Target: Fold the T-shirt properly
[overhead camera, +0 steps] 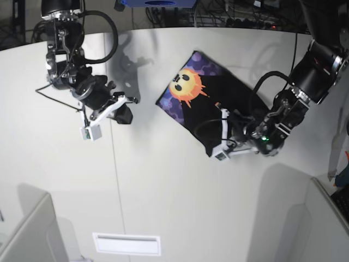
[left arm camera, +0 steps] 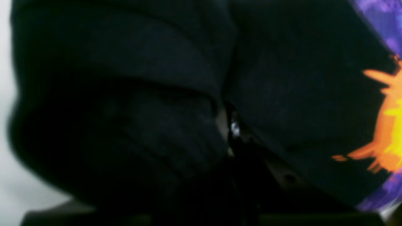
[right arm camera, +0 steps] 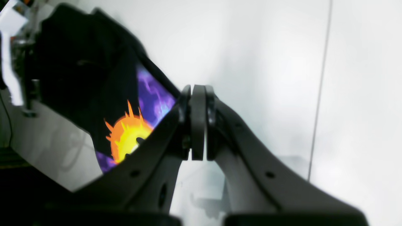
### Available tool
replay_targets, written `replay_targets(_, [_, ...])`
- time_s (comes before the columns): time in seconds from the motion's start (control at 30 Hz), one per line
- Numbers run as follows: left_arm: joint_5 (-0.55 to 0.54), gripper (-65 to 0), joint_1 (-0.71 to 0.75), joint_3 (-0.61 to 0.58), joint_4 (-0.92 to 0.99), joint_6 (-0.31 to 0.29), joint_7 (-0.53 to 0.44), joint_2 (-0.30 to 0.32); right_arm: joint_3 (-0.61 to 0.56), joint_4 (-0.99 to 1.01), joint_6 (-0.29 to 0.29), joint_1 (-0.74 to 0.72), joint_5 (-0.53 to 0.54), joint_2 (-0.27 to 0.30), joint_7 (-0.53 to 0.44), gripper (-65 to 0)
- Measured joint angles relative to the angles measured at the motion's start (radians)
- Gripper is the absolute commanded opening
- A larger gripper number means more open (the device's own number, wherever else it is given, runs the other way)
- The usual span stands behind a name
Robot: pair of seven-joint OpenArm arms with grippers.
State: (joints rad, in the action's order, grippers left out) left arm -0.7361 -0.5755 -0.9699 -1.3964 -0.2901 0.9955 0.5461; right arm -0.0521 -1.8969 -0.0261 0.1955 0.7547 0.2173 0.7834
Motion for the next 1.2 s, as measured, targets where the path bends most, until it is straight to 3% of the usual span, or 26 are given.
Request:
replay_targets(0.13, [0.212,-65.0,-0.092,-0.282,-0.085,0.005,-0.063,-0.043,0.000,0.002,0.000,0.008,-0.003,0.001,-0.006,-65.0])
replay_targets(0.23, [0.396,-65.0,-0.091,-0.370,-0.121,0.004,-0.093,-0.096,0.047,0.031,0.001,0.025,-0.002,-0.006,-0.003,-65.0])
replay_targets(0.33, [0.528,-65.0,-0.057,-0.379,-0.126,-0.013,-0.135,-0.140,0.121,0.043,0.000,0.050,-0.009,-0.006,-0.002,-65.0])
replay_targets(0.47, [0.631,-65.0,-0.031,-0.372,-0.122,-0.132,-0.157,-0.183,0.178,0.045,-0.002,0.087,-0.013,-0.006,-0.005,-65.0])
replay_targets(0.6, [0.714,-65.0,0.037,-0.292,-0.132,-0.174,-0.169,-0.195,0.211,0.045,-0.003,0.104,-0.007,-0.009,-0.002,-65.0])
replay_targets(0.77, [0.729,-65.0,0.061,-0.233,-0.130,-0.257,-0.158,-0.211,0.209,0.045,-0.003,0.104,-0.003,-0.011,-0.004,-65.0])
replay_targets(0.97, [0.698,-65.0,0.061,-0.222,-0.133,-0.261,-0.075,-0.217,0.209,0.045,-0.003,0.104,-0.003,-0.011,-0.003,-65.0])
replay_targets(1.2, [0.702,-65.0,0.070,-0.222,-0.135,-0.260,-0.076,-0.212,0.209,0.045,-0.003,0.104,-0.003,-0.011,-0.002,-65.0])
